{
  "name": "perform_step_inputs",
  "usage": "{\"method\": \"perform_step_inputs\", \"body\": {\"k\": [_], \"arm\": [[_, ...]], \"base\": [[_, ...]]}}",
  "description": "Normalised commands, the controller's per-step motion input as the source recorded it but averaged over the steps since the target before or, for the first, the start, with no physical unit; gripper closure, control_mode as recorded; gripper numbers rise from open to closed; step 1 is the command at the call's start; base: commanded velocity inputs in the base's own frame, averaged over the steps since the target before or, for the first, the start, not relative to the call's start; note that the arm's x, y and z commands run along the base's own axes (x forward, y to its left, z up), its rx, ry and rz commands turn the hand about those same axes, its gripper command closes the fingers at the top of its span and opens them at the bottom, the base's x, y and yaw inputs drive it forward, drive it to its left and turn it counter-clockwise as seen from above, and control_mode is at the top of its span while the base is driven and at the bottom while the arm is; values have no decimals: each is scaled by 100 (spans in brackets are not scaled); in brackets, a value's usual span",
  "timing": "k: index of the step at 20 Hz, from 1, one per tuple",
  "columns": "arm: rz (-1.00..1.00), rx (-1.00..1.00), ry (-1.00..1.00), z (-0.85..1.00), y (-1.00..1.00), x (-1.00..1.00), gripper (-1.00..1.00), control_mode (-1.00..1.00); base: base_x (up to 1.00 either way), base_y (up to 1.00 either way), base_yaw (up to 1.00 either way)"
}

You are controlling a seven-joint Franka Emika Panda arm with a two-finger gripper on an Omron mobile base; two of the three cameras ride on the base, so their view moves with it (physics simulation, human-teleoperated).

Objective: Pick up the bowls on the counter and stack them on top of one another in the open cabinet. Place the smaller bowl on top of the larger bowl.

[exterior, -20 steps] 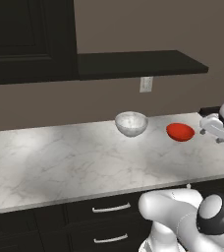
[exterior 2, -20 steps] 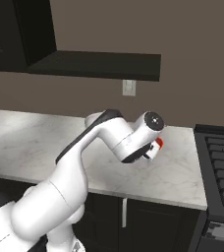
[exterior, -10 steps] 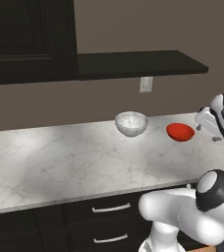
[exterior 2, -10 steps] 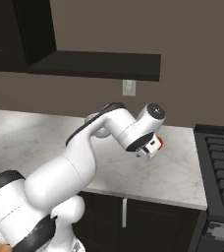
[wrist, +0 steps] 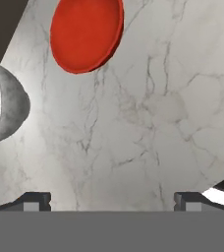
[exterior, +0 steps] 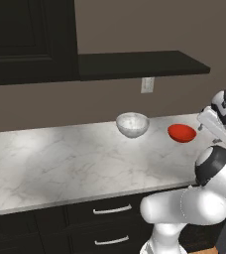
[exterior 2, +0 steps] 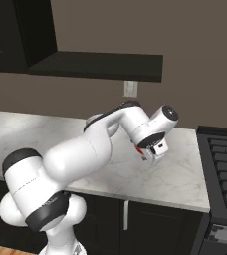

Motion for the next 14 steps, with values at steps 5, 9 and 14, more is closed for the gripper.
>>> {"method": "perform_step_inputs", "body": {"k": [5,9,14], "arm": [[-10,4,0,-14,-8,35,-100,-100],[-5,3,0,-26,-3,28,-100,-100],[0,2,0,-41,0,17,-100,-100]], "base": [[0,0,0],[0,0,0],[0,0,0]]}}
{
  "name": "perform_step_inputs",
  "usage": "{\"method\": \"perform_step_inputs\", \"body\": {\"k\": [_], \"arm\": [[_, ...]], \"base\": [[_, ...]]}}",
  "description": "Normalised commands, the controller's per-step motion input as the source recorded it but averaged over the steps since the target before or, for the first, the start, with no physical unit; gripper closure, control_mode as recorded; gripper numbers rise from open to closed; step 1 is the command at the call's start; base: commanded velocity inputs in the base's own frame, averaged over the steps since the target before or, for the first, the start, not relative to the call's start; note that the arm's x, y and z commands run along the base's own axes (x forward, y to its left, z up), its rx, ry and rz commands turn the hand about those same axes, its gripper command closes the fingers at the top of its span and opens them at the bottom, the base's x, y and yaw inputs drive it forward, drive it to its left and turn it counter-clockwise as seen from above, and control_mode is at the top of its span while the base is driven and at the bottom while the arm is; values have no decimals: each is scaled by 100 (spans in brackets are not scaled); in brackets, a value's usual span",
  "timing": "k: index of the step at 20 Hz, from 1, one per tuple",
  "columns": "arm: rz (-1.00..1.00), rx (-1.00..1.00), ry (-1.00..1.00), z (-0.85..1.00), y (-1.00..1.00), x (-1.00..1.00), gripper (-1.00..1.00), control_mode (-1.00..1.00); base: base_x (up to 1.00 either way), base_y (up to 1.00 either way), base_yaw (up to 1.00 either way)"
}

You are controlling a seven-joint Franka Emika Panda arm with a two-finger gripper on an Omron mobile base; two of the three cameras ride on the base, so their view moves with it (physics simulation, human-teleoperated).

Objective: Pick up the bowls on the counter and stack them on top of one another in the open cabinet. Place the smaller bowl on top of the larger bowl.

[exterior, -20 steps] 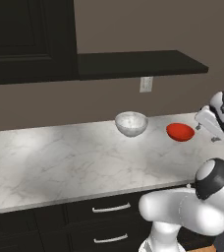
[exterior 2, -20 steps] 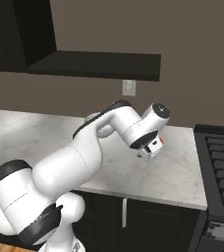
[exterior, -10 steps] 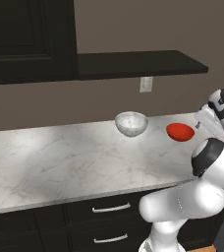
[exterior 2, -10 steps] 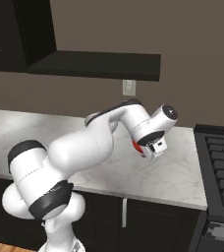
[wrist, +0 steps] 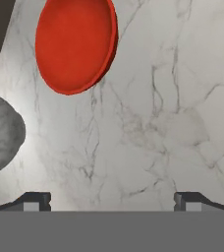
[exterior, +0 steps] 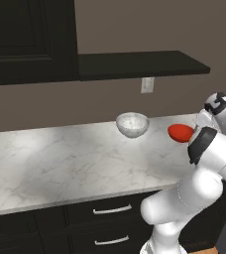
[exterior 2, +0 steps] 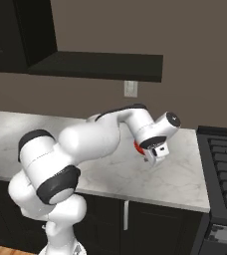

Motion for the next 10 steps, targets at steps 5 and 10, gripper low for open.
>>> {"method": "perform_step_inputs", "body": {"k": [5,10], "arm": [[0,1,0,-34,-2,27,-100,-100],[-2,0,0,-22,-12,45,-100,-100]], "base": [[0,0,0],[0,0,0]]}}
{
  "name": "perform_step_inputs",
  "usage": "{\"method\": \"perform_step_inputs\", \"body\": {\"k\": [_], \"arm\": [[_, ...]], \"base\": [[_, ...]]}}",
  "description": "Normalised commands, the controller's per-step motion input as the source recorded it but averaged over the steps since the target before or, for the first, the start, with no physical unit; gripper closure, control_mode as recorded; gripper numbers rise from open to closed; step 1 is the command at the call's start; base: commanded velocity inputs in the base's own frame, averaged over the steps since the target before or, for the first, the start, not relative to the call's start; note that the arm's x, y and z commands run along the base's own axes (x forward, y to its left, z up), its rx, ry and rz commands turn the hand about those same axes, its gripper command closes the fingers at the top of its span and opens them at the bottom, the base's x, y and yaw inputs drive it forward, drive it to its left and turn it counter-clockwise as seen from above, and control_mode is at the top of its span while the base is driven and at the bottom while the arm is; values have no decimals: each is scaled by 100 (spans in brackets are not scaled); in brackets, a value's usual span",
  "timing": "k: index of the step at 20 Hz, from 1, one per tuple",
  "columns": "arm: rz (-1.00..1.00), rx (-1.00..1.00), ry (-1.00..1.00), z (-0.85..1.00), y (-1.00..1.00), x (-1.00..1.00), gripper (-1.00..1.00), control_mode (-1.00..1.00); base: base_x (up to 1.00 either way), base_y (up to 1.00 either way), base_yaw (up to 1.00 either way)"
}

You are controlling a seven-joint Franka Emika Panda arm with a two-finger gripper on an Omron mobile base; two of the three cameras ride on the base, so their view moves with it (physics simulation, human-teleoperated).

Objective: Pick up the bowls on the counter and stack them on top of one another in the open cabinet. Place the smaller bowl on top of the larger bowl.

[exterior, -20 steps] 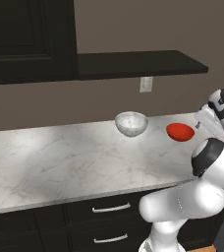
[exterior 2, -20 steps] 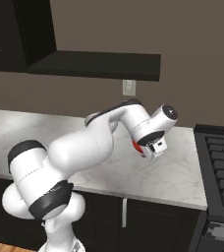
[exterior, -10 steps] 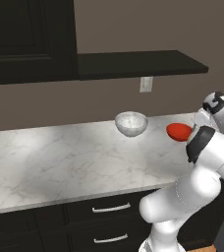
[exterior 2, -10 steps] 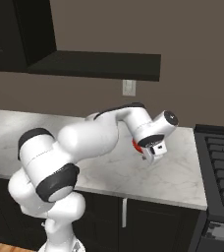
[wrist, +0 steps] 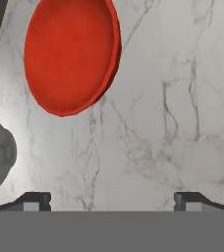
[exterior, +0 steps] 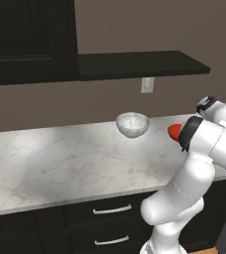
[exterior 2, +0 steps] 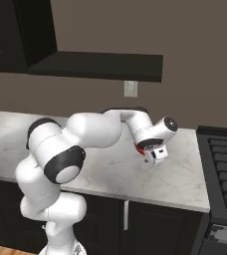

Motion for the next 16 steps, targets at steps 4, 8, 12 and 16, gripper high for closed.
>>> {"method": "perform_step_inputs", "body": {"k": [4,8,12,16], "arm": [[-3,0,0,-19,-20,46,-100,-100],[-3,0,0,-20,-27,40,-100,-100],[-3,0,0,-23,-28,37,-100,-100],[-1,2,-1,-25,-17,31,-100,-100]], "base": [[0,0,0],[0,0,0],[0,0,0],[0,0,0]]}}
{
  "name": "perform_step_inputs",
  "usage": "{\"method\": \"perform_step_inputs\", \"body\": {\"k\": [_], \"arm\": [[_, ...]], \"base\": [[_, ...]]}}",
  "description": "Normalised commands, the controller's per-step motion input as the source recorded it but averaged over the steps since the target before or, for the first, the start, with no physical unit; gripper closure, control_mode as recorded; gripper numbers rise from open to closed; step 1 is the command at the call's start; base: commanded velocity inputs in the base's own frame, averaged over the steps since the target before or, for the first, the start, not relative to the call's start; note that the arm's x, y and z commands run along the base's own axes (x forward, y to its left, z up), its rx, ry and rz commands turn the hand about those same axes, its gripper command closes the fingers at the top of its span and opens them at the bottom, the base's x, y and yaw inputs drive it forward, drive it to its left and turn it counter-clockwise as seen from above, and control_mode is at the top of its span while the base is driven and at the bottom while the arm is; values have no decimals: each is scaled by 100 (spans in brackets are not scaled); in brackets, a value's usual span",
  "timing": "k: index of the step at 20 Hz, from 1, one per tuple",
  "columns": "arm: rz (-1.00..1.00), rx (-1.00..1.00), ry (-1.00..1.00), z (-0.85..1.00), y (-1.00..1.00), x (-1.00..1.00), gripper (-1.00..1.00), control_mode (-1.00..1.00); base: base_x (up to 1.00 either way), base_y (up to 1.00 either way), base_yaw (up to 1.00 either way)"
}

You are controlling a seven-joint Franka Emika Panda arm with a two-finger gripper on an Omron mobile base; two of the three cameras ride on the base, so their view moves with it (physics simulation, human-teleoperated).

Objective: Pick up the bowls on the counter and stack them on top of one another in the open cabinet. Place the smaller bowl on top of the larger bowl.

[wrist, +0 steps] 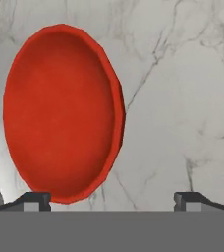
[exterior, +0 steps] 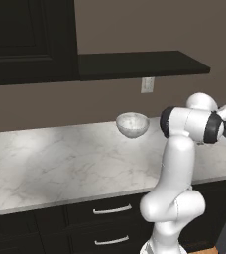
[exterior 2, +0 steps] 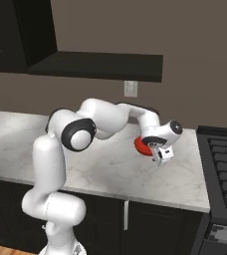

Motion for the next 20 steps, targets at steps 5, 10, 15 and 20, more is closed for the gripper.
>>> {"method": "perform_step_inputs", "body": {"k": [5,10,15,20], "arm": [[0,0,-3,-24,0,28,-100,-100],[0,0,-3,-27,0,34,-100,-100],[0,0,-4,-30,0,38,100,-100],[0,0,-1,-23,0,30,100,-100]], "base": [[0,0,0],[0,0,0],[0,0,0],[0,0,0]]}}
